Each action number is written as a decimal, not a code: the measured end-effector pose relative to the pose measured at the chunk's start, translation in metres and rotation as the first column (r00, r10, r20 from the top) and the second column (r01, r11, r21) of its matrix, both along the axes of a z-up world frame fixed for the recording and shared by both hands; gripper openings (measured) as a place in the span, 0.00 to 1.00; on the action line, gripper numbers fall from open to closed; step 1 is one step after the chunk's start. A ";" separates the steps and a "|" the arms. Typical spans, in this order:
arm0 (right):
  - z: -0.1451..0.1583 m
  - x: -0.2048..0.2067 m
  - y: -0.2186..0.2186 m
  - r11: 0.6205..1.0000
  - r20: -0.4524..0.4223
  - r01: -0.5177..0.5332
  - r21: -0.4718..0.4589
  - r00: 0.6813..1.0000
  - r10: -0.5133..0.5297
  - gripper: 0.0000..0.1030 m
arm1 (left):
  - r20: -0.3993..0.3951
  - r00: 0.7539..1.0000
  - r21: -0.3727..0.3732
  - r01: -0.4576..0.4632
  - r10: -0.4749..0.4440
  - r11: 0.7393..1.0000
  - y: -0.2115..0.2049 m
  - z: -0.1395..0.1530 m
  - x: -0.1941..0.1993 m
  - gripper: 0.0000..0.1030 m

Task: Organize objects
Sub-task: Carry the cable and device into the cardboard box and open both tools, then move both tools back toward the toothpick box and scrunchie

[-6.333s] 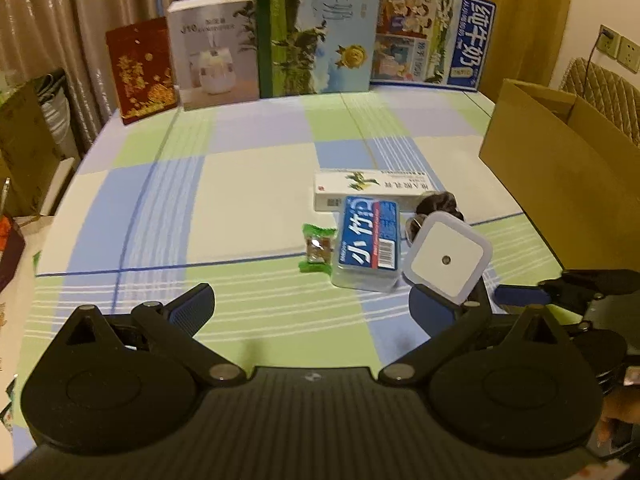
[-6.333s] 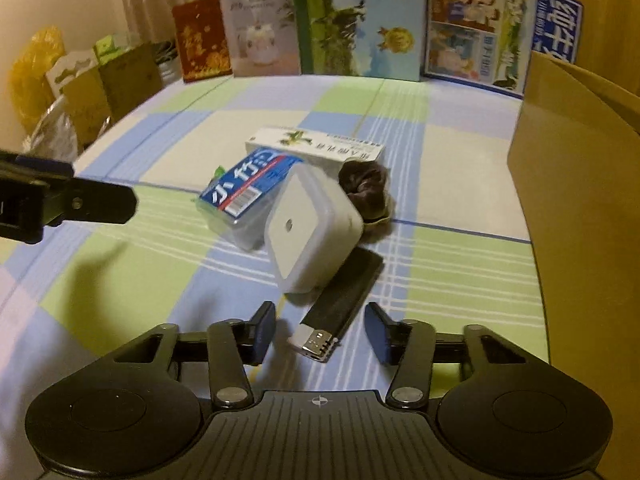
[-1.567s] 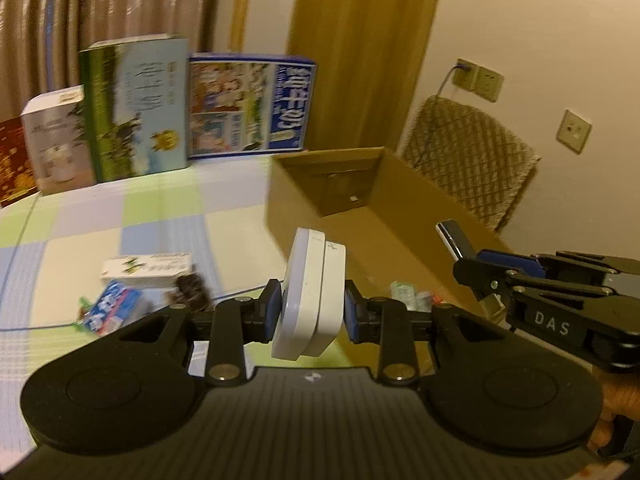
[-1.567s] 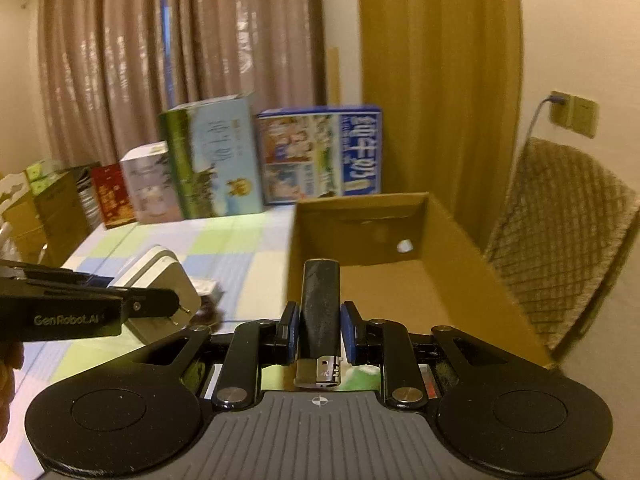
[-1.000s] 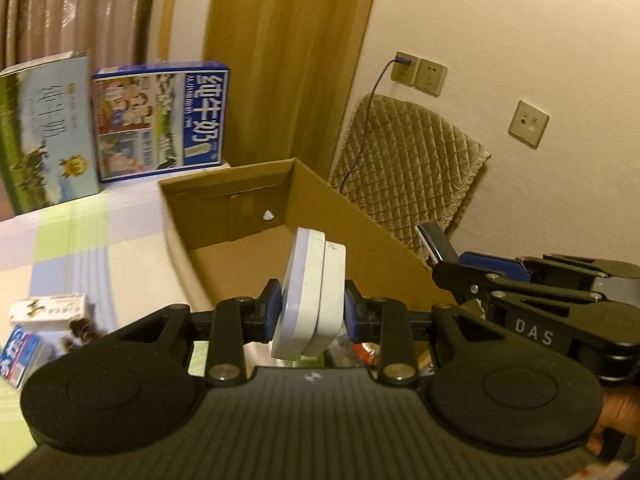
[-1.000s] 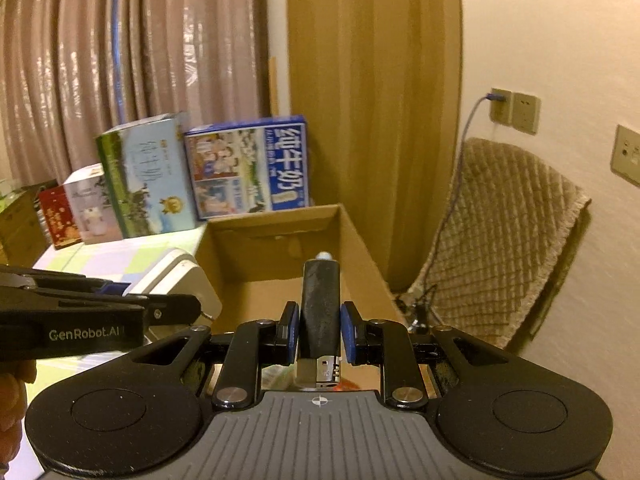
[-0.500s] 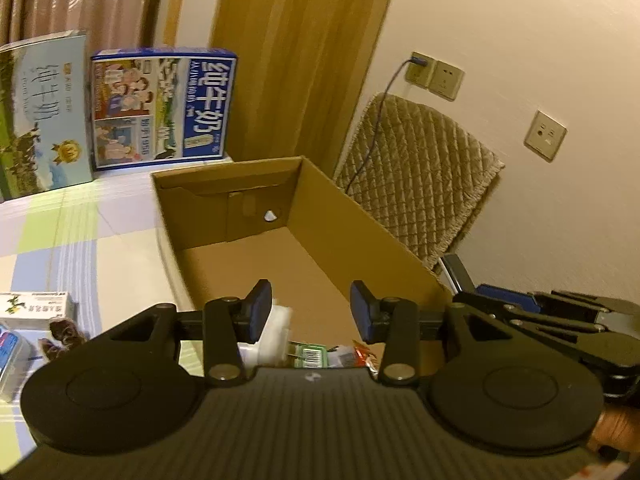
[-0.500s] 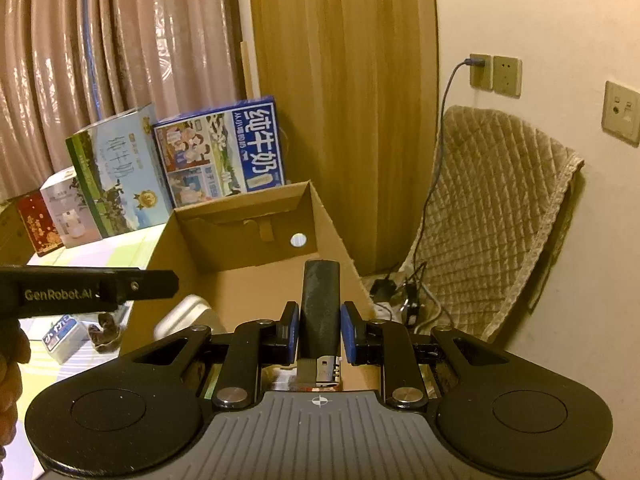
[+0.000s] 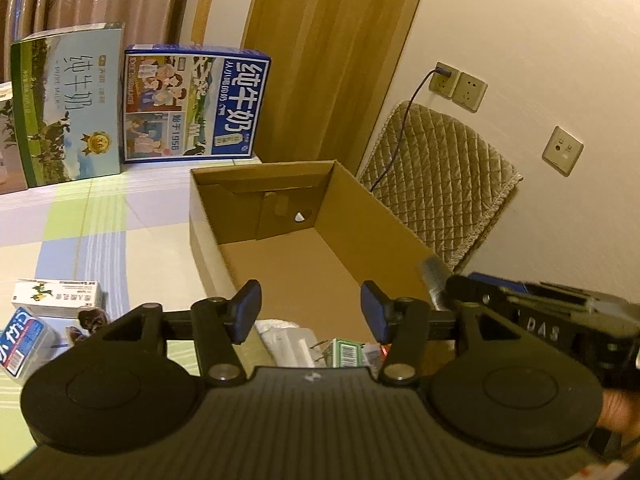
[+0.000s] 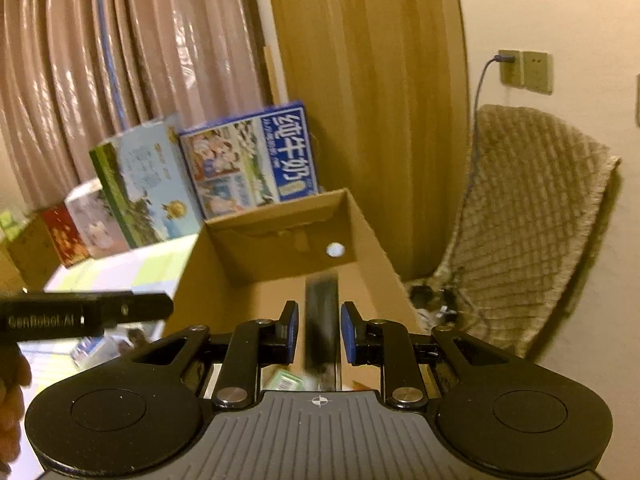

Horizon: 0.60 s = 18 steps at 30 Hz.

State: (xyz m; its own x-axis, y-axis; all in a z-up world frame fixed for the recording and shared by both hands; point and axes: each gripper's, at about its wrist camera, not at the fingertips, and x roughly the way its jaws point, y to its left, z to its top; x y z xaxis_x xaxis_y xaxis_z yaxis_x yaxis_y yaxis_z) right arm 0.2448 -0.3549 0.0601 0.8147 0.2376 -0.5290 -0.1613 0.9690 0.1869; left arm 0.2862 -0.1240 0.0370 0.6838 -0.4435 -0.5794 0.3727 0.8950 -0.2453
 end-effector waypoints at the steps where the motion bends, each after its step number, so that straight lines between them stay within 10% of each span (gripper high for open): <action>1: 0.000 0.000 0.000 1.000 0.002 0.004 0.007 1.000 -0.004 0.41 | 0.000 1.000 0.002 -0.003 0.003 1.000 0.002 0.000 0.000 0.52; 18: 0.020 -0.025 0.006 1.000 0.032 -0.013 0.011 0.999 0.013 0.51 | 0.028 0.998 0.046 -0.065 0.064 0.997 0.048 0.002 -0.013 0.67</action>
